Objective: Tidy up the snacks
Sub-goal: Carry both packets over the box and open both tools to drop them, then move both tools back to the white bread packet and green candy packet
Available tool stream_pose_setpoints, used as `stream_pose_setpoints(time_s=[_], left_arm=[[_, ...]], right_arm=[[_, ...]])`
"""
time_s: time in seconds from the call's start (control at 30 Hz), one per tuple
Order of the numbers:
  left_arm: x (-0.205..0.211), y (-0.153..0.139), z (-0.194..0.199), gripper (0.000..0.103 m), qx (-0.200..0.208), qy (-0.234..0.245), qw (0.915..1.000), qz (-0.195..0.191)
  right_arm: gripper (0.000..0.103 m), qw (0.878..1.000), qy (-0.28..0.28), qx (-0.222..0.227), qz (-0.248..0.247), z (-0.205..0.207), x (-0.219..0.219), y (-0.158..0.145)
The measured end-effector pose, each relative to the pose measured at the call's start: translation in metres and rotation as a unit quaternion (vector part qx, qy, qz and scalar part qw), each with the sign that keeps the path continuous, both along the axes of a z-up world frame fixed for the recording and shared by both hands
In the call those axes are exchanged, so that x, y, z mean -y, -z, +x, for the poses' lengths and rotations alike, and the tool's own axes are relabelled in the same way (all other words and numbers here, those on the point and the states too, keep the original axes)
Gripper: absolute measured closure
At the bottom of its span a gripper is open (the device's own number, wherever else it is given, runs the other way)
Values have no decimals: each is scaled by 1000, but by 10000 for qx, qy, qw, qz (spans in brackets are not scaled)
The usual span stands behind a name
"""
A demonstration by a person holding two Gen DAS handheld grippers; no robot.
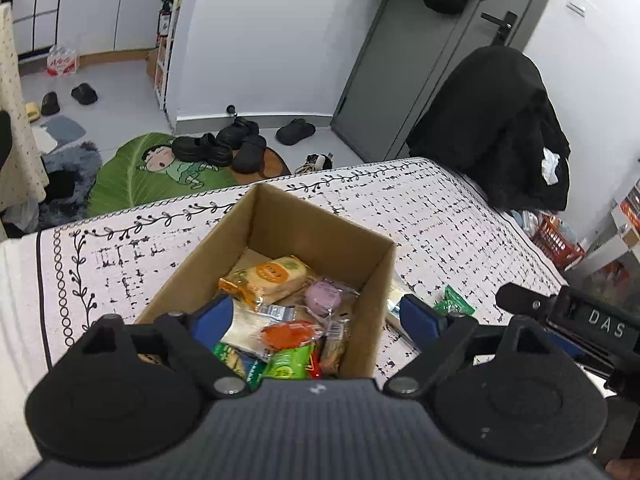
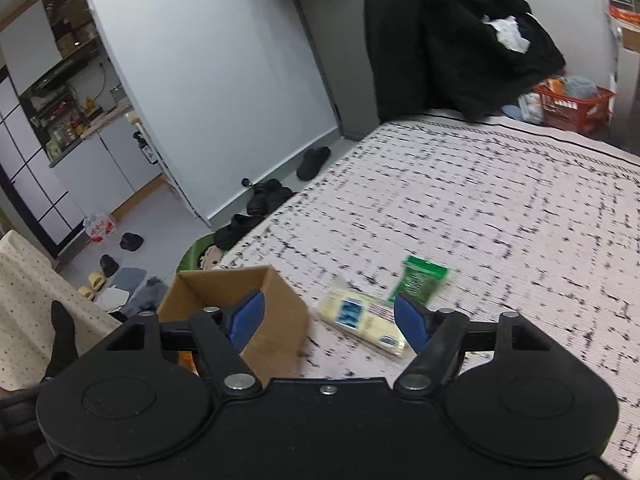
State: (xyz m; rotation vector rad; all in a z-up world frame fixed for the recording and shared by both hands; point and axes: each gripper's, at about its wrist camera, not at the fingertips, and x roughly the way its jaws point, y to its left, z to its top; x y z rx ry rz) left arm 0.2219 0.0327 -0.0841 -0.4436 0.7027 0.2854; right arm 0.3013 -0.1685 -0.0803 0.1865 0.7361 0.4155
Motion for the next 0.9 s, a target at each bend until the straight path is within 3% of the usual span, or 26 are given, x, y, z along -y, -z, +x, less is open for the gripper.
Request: stream_pose_setpoints(time_s=[0.13,0.4,0.57,0.9], left_arm=[[14,-4,3,12,-12,119,9999,106],[42,-14,12,8,89,224,9995,211],[64,-21,23,7,113,363,9986,368],[102,-16,48,0,30,539,9974,479]], right_arm=[[23,10000,79,6,37,2,18,4],[19,9997,163,-24,166,11,49,13],[0,9989,238,-11,399,21,69,21],[0,9974,380,-243,558,47,103,51]])
